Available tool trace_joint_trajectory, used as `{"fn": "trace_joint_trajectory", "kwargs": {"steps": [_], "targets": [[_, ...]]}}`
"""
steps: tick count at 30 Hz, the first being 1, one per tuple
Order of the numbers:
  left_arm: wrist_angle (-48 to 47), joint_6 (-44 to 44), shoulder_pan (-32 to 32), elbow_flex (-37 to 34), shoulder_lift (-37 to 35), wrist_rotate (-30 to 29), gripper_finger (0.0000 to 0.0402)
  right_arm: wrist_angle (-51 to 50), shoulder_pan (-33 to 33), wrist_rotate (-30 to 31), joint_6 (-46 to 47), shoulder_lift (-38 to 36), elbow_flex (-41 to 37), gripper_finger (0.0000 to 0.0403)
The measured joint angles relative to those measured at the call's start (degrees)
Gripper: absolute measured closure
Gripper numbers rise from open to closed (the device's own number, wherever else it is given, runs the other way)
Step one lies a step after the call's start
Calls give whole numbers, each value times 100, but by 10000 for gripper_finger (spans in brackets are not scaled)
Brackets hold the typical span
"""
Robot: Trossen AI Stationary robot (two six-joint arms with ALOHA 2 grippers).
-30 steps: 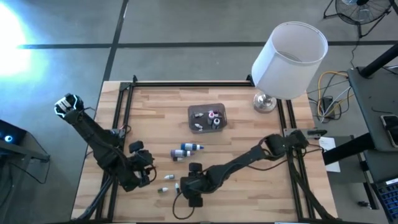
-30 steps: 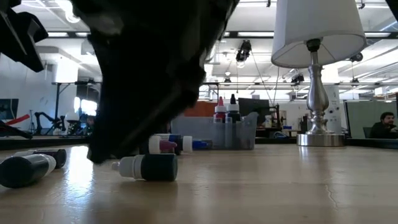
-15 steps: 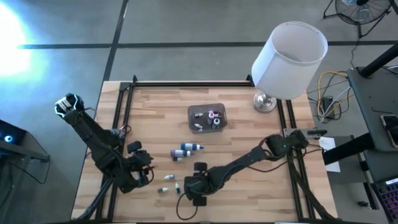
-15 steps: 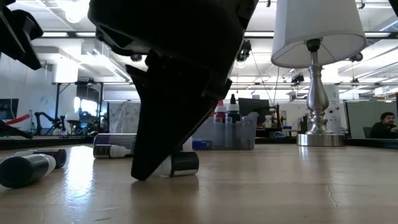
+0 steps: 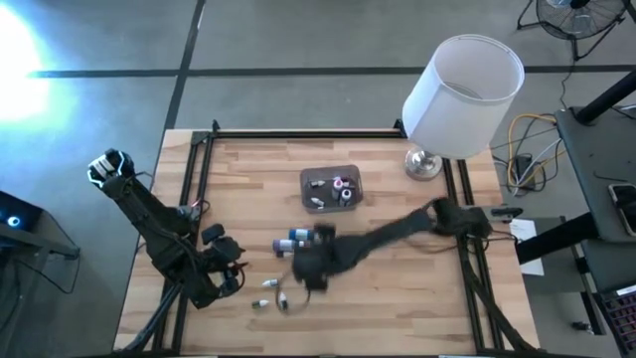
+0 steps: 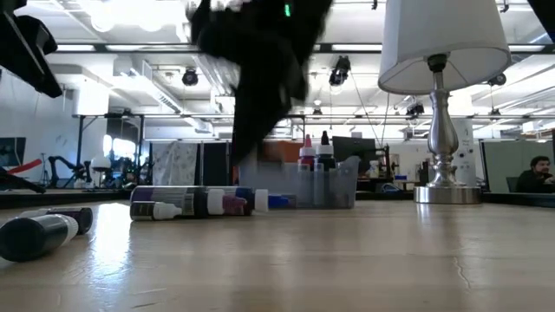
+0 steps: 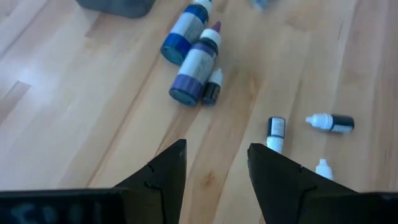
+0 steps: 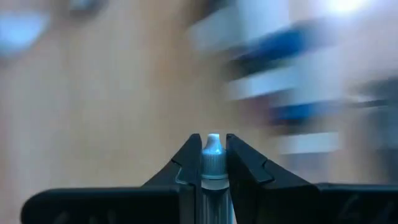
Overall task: Pick & Place food coloring
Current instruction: Put the small blue food coloring bottle into the bin, then put the small black food coloring bottle into the bin
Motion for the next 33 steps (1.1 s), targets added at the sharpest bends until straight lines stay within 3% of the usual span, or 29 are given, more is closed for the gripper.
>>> {"fn": "trace_joint_trajectory", "kwargs": {"steps": [3,6,8,11,14,22,29,31,33], "targets": [[4,-167,0,0,0,-218,255,-113,-531,650,-163,-816,-15,364],[13,-354,0,-1,0,-409,255,-118,-1283,786,-451,-1374,-310,356],[20,-502,0,-7,0,-477,255,-28,-1822,171,-601,-1579,-595,342],[22,-703,0,-17,0,-511,255,131,-2458,-1270,-650,-1784,-960,313],[24,-927,0,-30,0,-512,255,268,-2653,-1917,-734,-1753,-1209,273],[183,-1228,0,-210,-2,-268,255,504,-2297,-1542,-1449,-2077,-1121,174],[1723,182,-4,-897,32,1282,255,513,-717,-1598,-1378,-2052,-1388,150],[1493,-302,28,-1034,56,1624,255,568,-363,-1339,-826,-1975,-1517,152],[681,-1450,144,-1016,64,1846,255,533,-179,-1036,-120,-1903,-1623,155]]}}
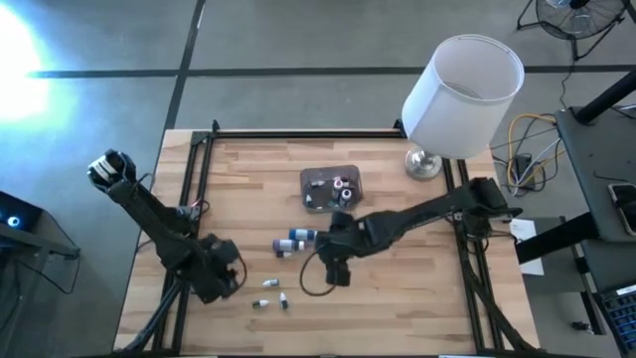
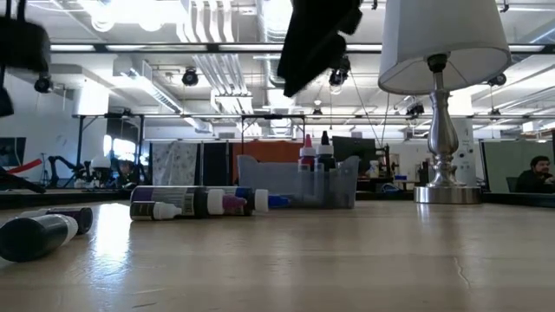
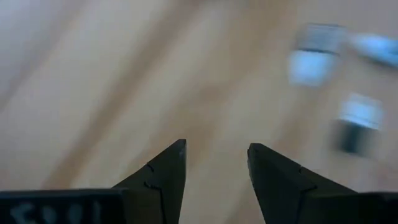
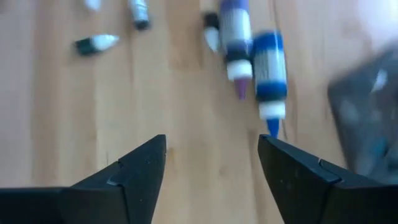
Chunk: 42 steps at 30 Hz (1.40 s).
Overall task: Pick & Place food coloring
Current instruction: Put the small black food coloring bottle into the bin
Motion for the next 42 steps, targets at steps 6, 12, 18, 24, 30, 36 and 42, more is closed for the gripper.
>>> {"fn": "trace_joint_trajectory", "kwargs": {"steps": [6,12,18,24,30,36,42], "targets": [[-1462,-1567,348,312,-11,505,259,192,57,315,1616,-20,-71,164],[1010,1517,217,258,76,374,260,1682,198,-485,1030,441,8,161],[1458,2656,92,254,424,-704,260,2047,221,-408,607,1204,440,169],[1760,3116,88,255,1221,-702,259,1581,318,117,465,1465,864,172],[1910,3241,88,507,1915,-889,259,1475,325,450,622,1432,862,172],[2356,3385,96,502,2108,-963,259,1316,331,480,785,1432,825,172],[2907,3359,164,467,2282,-972,259,1173,331,494,829,1430,806,172]]}}
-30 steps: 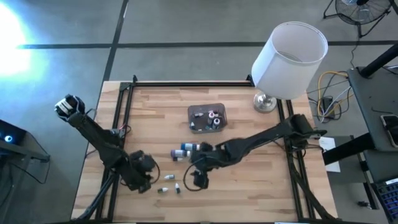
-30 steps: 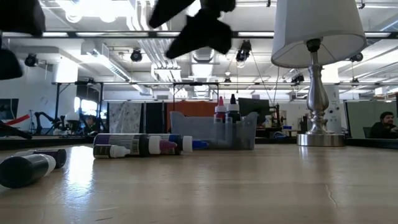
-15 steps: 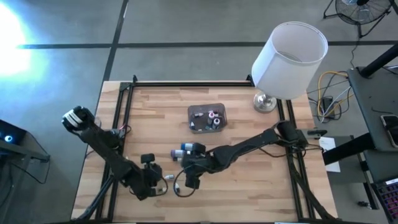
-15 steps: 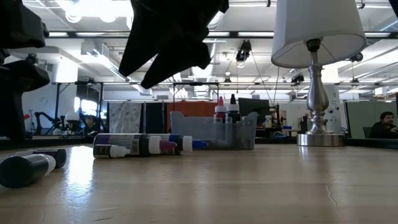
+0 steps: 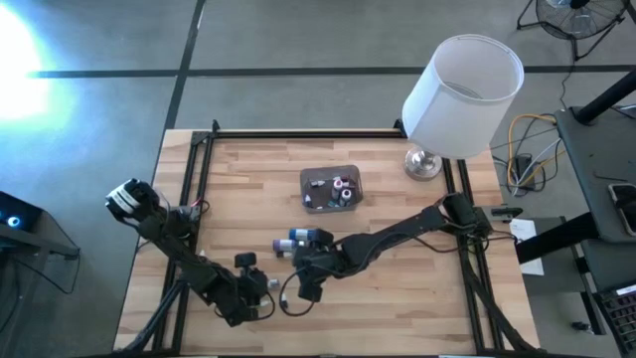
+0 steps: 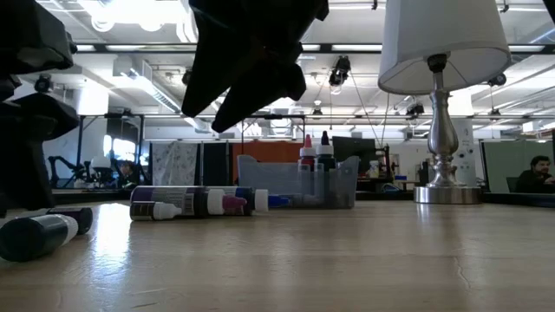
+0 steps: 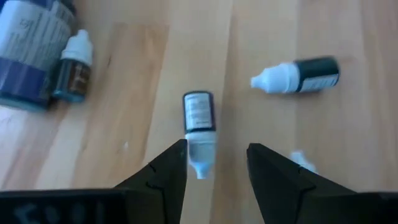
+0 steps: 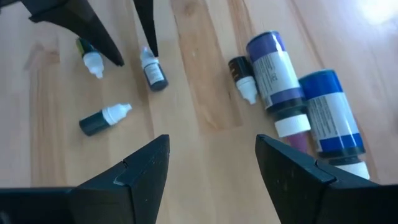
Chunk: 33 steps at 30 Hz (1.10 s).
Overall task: Pick & Place food coloring
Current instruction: Put the small black food coloring bottle into the bin
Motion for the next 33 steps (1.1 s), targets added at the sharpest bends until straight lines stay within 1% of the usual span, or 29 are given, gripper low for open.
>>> {"fn": "trace_joint_trajectory", "kwargs": {"steps": [8,11,14,21,23,25,28,30,33], "targets": [[93,-165,178,12,326,-49,260,-86,56,2,20,-6,-3,172],[136,-159,214,16,342,-106,268,-143,131,23,41,-51,-5,172],[181,-102,275,12,351,-156,291,-337,207,308,147,-115,-5,172],[301,595,500,8,349,-174,376,-814,403,888,539,-427,-5,181],[249,664,618,27,300,-162,388,-1091,493,1174,862,-590,-7,189],[191,742,782,49,150,-146,389,-1464,592,1577,1312,-758,-9,198],[-28,1001,1125,231,-327,-170,385,-2337,783,2288,2197,-1095,-16,213],[-237,1411,1405,396,-713,-362,383,-2989,926,2685,2862,-1319,-16,222],[-205,2409,2015,689,-1274,-685,383,-3854,1125,3102,3816,-1593,-16,233]]}}
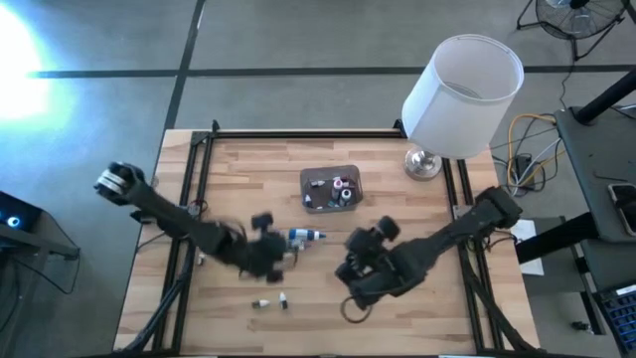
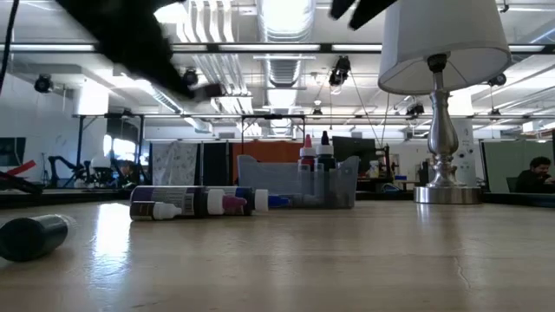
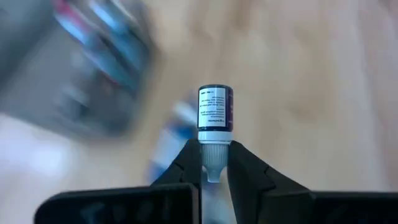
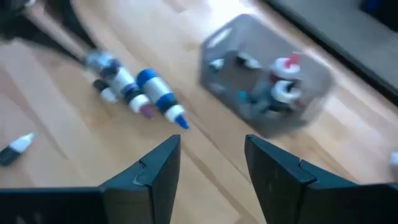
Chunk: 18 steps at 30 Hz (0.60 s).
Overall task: Pick & Place food coloring
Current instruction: Put the small black food coloring bottle into the bin
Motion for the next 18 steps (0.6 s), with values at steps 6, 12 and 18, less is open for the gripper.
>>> {"fn": "trace_joint_trajectory", "kwargs": {"steps": [6,12,18], "targets": [[383,1444,2351,444,-218,1010,383,-741,171,200,707,-276,-8,243],[669,1525,3987,722,478,2317,355,-735,158,200,427,-250,-31,245],[34,1773,4138,1421,837,2663,270,-720,75,193,403,-303,-306,237]]}}
